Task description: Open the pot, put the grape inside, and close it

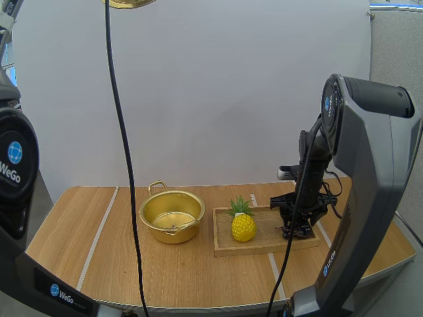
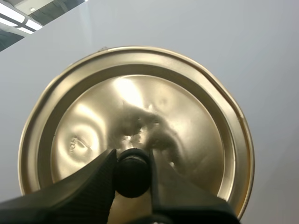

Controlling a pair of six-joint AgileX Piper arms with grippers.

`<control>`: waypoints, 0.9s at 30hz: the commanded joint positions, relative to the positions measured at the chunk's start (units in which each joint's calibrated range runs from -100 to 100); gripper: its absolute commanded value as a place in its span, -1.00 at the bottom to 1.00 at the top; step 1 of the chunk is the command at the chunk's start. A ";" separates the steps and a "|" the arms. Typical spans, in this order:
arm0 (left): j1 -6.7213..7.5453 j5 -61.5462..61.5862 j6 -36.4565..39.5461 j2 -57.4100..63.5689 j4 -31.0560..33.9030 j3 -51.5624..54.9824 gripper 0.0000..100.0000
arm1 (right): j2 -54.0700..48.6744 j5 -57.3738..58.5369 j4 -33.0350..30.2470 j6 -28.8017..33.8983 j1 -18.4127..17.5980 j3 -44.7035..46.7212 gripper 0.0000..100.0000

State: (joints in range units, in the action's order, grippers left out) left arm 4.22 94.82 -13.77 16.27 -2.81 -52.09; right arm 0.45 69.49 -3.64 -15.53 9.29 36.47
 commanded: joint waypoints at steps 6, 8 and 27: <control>0.16 -2.02 0.41 0.38 0.50 -0.49 -1.00 | 1.37 0.46 -1.48 -0.24 0.22 0.51 1.00; 0.16 -2.02 0.41 0.38 0.50 -0.49 -1.00 | 1.37 0.46 -1.38 -0.24 0.22 0.51 1.00; 0.16 -2.02 0.41 0.38 0.50 -0.49 -1.00 | 1.37 -0.19 -0.88 -0.24 0.22 0.51 0.81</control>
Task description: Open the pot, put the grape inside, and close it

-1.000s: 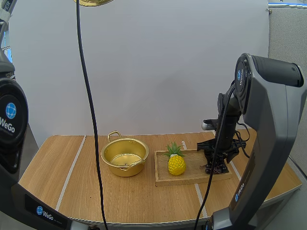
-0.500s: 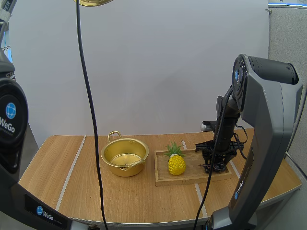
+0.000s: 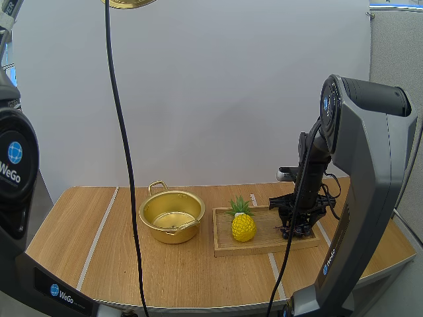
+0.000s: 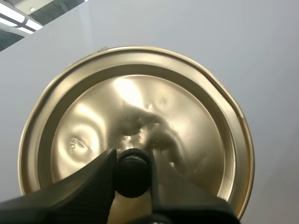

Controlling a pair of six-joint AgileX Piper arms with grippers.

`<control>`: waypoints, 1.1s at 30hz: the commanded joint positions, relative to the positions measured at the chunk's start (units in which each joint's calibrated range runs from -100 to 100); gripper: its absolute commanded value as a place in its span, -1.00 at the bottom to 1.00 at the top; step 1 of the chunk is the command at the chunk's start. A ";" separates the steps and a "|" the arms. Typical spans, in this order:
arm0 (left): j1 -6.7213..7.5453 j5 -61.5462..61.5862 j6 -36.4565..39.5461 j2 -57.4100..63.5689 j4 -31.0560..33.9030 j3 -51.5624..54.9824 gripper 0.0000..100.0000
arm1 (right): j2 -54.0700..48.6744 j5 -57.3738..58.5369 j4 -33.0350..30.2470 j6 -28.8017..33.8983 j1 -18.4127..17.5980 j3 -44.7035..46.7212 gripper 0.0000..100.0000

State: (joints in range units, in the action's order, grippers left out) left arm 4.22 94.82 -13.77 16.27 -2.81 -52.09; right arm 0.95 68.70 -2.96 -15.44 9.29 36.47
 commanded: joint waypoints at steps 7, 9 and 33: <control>0.16 -2.02 0.41 0.38 0.50 -0.49 -1.00 | 0.87 1.97 -1.57 -0.25 0.22 0.51 -1.00; 0.16 -2.02 0.41 0.38 0.50 -0.49 -1.00 | 0.87 1.97 -1.57 -0.25 0.22 0.51 -1.00; 0.16 -2.02 0.41 0.38 0.50 -0.49 -1.00 | -29.69 14.11 7.86 -0.25 0.22 -4.25 -1.00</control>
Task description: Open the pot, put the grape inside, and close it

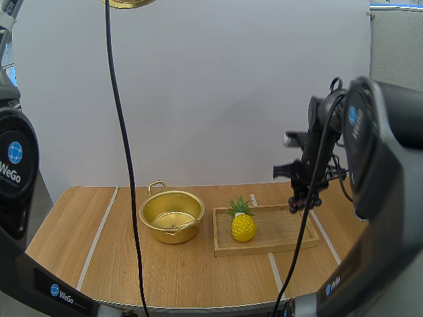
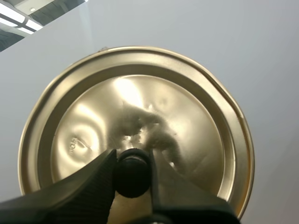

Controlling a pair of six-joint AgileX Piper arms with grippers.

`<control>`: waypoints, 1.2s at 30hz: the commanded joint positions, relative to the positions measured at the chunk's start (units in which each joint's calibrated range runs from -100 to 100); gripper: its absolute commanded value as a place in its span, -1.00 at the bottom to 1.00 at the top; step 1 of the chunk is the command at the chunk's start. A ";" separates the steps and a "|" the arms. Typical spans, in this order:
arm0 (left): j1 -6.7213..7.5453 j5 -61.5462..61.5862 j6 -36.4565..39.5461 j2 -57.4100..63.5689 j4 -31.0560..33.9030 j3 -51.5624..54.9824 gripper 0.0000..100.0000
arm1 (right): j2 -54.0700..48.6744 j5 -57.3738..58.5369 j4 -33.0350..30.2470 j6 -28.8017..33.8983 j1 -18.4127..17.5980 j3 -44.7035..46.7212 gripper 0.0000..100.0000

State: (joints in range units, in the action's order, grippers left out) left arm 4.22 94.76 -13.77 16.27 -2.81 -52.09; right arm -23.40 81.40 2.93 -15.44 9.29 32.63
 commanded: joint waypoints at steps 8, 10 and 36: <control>0.16 -1.96 0.41 0.38 0.50 -0.49 -1.00 | -17.47 1.32 17.66 -12.89 0.22 -0.41 -1.00; 0.16 -1.96 0.41 0.38 0.50 -0.49 -1.00 | -18.26 3.16 22.61 -16.48 0.22 -0.41 -1.00; 0.16 -1.96 0.41 0.38 0.50 -0.49 -1.00 | -0.31 5.51 22.68 -20.99 -14.55 -8.28 -1.00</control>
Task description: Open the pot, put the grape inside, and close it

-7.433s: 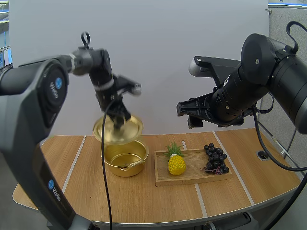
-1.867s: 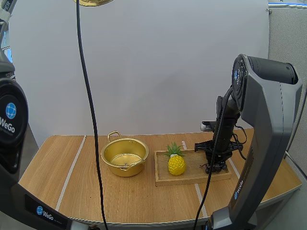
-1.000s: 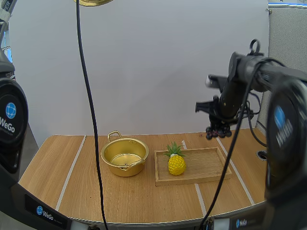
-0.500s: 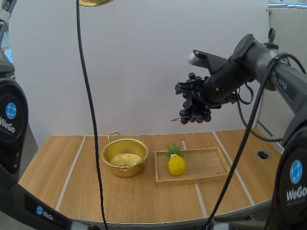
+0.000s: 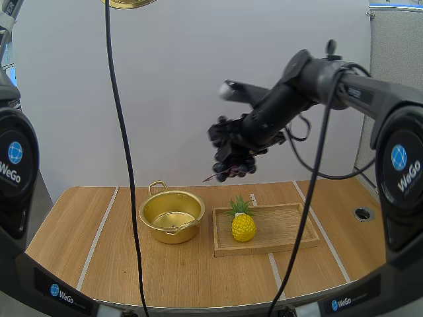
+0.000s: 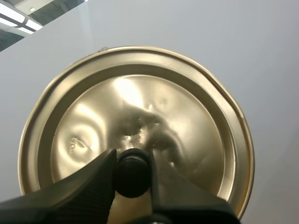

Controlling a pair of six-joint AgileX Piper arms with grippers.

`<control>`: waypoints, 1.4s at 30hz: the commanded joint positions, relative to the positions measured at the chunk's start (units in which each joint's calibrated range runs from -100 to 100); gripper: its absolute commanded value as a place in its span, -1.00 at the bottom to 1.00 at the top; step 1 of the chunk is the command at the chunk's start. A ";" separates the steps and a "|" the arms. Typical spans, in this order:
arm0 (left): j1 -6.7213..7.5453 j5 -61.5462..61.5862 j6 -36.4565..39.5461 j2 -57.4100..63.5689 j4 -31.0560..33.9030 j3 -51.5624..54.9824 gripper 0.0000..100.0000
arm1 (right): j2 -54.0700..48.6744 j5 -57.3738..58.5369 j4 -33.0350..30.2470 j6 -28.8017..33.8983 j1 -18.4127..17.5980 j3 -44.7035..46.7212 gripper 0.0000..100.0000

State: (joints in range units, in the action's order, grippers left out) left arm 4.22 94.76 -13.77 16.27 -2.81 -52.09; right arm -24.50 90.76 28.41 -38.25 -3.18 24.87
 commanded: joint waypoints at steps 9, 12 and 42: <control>0.16 -1.96 0.41 0.38 0.50 -0.49 -1.00 | 7.85 -12.79 -13.53 8.33 -9.27 -2.48 -1.00; 0.16 -1.96 0.41 0.38 0.50 -0.49 -1.00 | 11.00 -11.10 -13.67 9.12 -10.50 -6.34 -1.00; 0.16 -1.96 0.41 0.38 0.50 -0.49 -1.00 | 30.93 -9.35 -15.61 11.78 -15.63 -15.40 -1.00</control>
State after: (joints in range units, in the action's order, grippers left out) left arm 4.22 94.76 -13.77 16.27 -2.81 -52.09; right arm 6.01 81.91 13.20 -26.97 -18.27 9.88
